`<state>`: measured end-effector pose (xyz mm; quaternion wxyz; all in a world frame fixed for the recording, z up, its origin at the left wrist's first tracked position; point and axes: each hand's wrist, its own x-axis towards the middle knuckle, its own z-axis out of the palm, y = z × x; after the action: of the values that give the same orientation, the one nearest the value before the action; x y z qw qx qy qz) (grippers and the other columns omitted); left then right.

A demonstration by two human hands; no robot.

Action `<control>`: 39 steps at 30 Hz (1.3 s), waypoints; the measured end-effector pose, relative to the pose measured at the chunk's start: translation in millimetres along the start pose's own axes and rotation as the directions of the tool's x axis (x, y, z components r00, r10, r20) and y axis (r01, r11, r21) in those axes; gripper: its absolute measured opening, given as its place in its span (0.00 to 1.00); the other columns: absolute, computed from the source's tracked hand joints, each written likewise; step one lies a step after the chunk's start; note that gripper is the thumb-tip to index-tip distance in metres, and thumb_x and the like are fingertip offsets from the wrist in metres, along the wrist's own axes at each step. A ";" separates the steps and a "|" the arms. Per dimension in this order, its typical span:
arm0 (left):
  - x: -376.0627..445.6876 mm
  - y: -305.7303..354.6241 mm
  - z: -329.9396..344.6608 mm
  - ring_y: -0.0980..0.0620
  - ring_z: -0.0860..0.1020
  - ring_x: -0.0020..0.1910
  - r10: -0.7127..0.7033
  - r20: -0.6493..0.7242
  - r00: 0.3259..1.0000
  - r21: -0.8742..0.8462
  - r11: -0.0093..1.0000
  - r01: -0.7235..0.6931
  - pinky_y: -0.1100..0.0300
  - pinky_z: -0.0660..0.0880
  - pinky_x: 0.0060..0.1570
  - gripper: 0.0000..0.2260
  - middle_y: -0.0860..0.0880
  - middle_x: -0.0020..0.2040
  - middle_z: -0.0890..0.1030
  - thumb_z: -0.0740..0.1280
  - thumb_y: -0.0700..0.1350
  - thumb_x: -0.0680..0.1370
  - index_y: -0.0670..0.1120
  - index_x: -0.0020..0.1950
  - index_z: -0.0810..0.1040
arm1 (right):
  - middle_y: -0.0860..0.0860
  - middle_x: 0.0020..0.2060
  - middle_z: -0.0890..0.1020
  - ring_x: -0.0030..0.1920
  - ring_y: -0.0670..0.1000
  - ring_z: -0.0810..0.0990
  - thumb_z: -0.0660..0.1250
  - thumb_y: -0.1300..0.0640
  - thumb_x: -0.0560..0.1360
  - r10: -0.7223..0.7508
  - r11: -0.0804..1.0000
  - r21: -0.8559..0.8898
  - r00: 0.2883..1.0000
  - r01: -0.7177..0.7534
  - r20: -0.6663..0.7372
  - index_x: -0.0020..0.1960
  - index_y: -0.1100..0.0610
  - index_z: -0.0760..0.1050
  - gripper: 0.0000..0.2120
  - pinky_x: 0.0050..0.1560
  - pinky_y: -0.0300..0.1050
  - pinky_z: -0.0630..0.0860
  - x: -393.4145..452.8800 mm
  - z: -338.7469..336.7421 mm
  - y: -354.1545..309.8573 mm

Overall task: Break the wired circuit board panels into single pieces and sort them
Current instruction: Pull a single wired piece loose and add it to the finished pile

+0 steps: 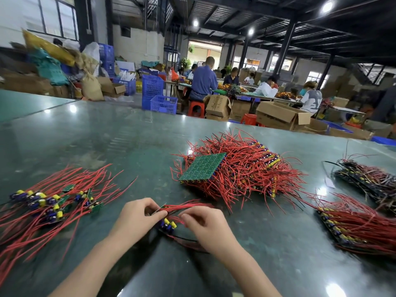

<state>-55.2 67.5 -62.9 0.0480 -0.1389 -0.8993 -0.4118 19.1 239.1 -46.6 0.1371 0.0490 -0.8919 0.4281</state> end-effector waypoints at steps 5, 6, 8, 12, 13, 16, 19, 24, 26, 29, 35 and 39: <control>-4.8 3.8 6.1 0.61 0.74 0.32 0.047 -0.025 0.999 0.055 0.997 -0.045 0.63 0.68 0.34 0.08 0.55 0.31 0.79 0.74 0.53 0.70 0.53 0.34 0.79 | 0.48 0.52 0.78 0.56 0.49 0.72 0.64 0.43 0.75 -0.090 0.865 -0.474 0.981 0.162 0.171 0.60 0.48 0.77 0.17 0.58 0.45 0.68 -3.3 11.4 6.2; -4.9 3.9 6.4 0.58 0.76 0.36 0.046 -0.032 0.998 0.063 0.997 -0.044 0.59 0.71 0.38 0.08 0.54 0.33 0.80 0.73 0.54 0.71 0.53 0.35 0.79 | 0.48 0.53 0.77 0.57 0.49 0.71 0.64 0.42 0.74 -0.090 0.852 -0.495 0.979 0.171 0.184 0.61 0.47 0.76 0.18 0.58 0.45 0.67 -3.6 13.2 6.3; -4.6 3.2 6.5 0.53 0.76 0.42 0.032 -0.055 0.998 0.081 0.996 -0.027 0.56 0.71 0.44 0.10 0.52 0.35 0.81 0.71 0.55 0.73 0.53 0.34 0.79 | 0.48 0.54 0.76 0.58 0.50 0.69 0.65 0.42 0.74 -0.108 0.830 -0.523 0.976 0.192 0.187 0.62 0.46 0.75 0.18 0.59 0.45 0.66 -4.4 16.2 5.9; -3.5 0.1 6.3 0.47 0.72 0.44 0.011 -0.085 0.996 0.219 0.976 0.008 0.57 0.70 0.42 0.19 0.48 0.31 0.74 0.64 0.58 0.76 0.52 0.27 0.75 | 0.47 0.57 0.71 0.59 0.51 0.65 0.64 0.40 0.73 -0.122 0.786 -0.596 0.987 0.161 0.106 0.65 0.44 0.71 0.22 0.59 0.44 0.64 -3.7 16.4 11.7; -3.4 0.4 5.9 0.47 0.72 0.46 0.041 -0.109 0.993 0.293 0.956 -0.008 0.57 0.69 0.42 0.18 0.50 0.32 0.75 0.63 0.59 0.76 0.53 0.30 0.78 | 0.46 0.57 0.70 0.59 0.51 0.64 0.64 0.39 0.72 -0.104 0.786 -0.603 0.990 0.137 0.090 0.65 0.45 0.71 0.23 0.59 0.44 0.63 -3.8 16.6 12.8; -3.6 3.3 4.0 0.52 0.68 0.46 0.139 -0.190 0.972 0.354 0.933 -0.064 0.56 0.66 0.44 0.10 0.56 0.38 0.75 0.67 0.59 0.74 0.54 0.48 0.80 | 0.45 0.56 0.72 0.59 0.51 0.64 0.63 0.37 0.71 -0.060 0.771 -0.632 0.996 0.086 0.062 0.60 0.47 0.71 0.22 0.59 0.45 0.61 -3.3 17.4 15.2; -4.2 4.8 3.0 0.51 0.70 0.42 0.223 -0.279 0.934 0.118 0.973 -0.197 0.58 0.66 0.44 0.07 0.54 0.37 0.75 0.73 0.49 0.72 0.48 0.43 0.78 | 0.42 0.52 0.77 0.57 0.49 0.69 0.64 0.40 0.70 -0.108 0.796 -0.601 0.994 0.070 -0.028 0.55 0.48 0.72 0.18 0.57 0.45 0.58 -2.5 13.7 14.0; -12.7 24.2 9.0 0.58 0.80 0.37 0.210 0.039 0.977 -0.445 0.879 -0.171 0.68 0.75 0.42 0.05 0.52 0.39 0.85 0.73 0.39 0.72 0.49 0.43 0.82 | 0.41 0.43 0.81 0.48 0.47 0.72 0.72 0.48 0.63 -0.358 0.813 -0.565 0.886 0.142 -0.294 0.48 0.50 0.77 0.15 0.50 0.43 0.59 2.4 1.6 6.6; -13.9 27.2 13.5 0.56 0.80 0.38 0.175 0.102 0.979 -0.572 0.816 -0.086 0.65 0.77 0.43 0.05 0.48 0.40 0.85 0.72 0.36 0.72 0.44 0.45 0.82 | 0.40 0.44 0.81 0.50 0.45 0.69 0.72 0.48 0.61 -0.416 0.789 -0.585 0.863 0.187 -0.286 0.48 0.49 0.77 0.17 0.51 0.43 0.57 0.3 2.0 4.2; -13.6 26.3 16.5 0.57 0.78 0.34 0.088 0.132 0.987 -0.695 0.719 0.029 0.67 0.75 0.37 0.04 0.47 0.36 0.83 0.70 0.33 0.73 0.40 0.45 0.81 | 0.41 0.52 0.79 0.57 0.46 0.68 0.71 0.46 0.65 -0.430 0.787 -0.589 0.848 0.183 -0.310 0.56 0.48 0.75 0.20 0.53 0.46 0.57 -2.6 3.0 2.2; -12.1 27.5 18.0 0.54 0.79 0.38 -0.062 0.164 0.985 -0.856 0.487 0.173 0.63 0.79 0.43 0.06 0.45 0.40 0.83 0.71 0.39 0.68 0.40 0.44 0.82 | 0.41 0.37 0.80 0.46 0.46 0.72 0.63 0.50 0.75 -0.598 0.725 -0.630 0.709 0.278 -0.375 0.37 0.50 0.79 0.11 0.47 0.48 0.59 -5.7 1.9 -4.3; -18.1 32.9 18.8 0.54 0.75 0.37 -0.063 0.140 0.988 -0.855 0.495 0.153 0.59 0.73 0.44 0.09 0.47 0.37 0.82 0.72 0.44 0.63 0.43 0.41 0.83 | 0.40 0.38 0.82 0.47 0.47 0.69 0.68 0.51 0.72 -0.445 0.783 -0.618 0.765 0.079 -0.466 0.40 0.50 0.81 0.05 0.45 0.50 0.60 -5.1 7.2 -5.0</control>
<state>-27.8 98.4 -54.9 -0.0941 -0.1060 -0.5821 -0.8006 23.6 230.2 -48.5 0.4761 0.0017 -0.8720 0.1135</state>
